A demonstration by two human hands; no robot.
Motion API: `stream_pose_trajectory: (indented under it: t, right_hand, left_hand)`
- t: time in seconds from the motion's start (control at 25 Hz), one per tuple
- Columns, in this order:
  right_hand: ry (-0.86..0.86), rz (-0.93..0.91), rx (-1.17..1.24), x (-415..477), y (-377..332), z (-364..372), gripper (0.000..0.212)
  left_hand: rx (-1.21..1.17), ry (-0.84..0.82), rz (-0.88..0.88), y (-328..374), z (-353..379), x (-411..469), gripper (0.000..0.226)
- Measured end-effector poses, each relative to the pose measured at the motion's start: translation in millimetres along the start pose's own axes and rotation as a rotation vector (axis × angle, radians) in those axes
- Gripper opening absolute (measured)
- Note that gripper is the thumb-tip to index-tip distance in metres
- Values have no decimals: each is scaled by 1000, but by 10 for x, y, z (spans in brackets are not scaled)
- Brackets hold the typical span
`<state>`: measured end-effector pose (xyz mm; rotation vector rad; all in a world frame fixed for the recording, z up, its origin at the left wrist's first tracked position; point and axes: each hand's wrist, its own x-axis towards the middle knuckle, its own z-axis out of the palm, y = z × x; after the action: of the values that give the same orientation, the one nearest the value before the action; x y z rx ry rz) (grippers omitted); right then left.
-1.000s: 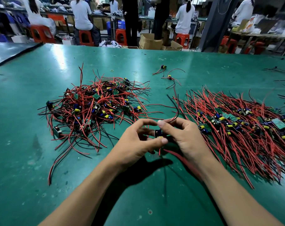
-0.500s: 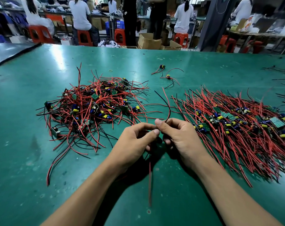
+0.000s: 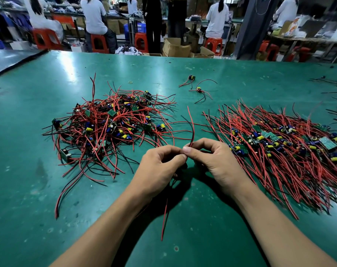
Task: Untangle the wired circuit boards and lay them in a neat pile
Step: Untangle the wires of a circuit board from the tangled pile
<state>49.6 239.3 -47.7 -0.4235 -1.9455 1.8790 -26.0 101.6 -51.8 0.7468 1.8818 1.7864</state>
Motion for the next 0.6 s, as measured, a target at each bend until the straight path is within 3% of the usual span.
stream_pose_trajectory:
  t: [0.2, 0.4, 0.6]
  right_hand:
    - [154, 48, 222, 40, 31, 101, 18]
    - [313, 83, 449, 141, 29, 39, 19]
    - [246, 107, 524, 155, 24, -47, 17]
  left_hand:
    - [39, 110, -7, -21, 78, 29, 16]
    - [82, 74, -19, -27, 69, 40, 16]
    - [-19, 51, -46, -5, 12, 26, 19]
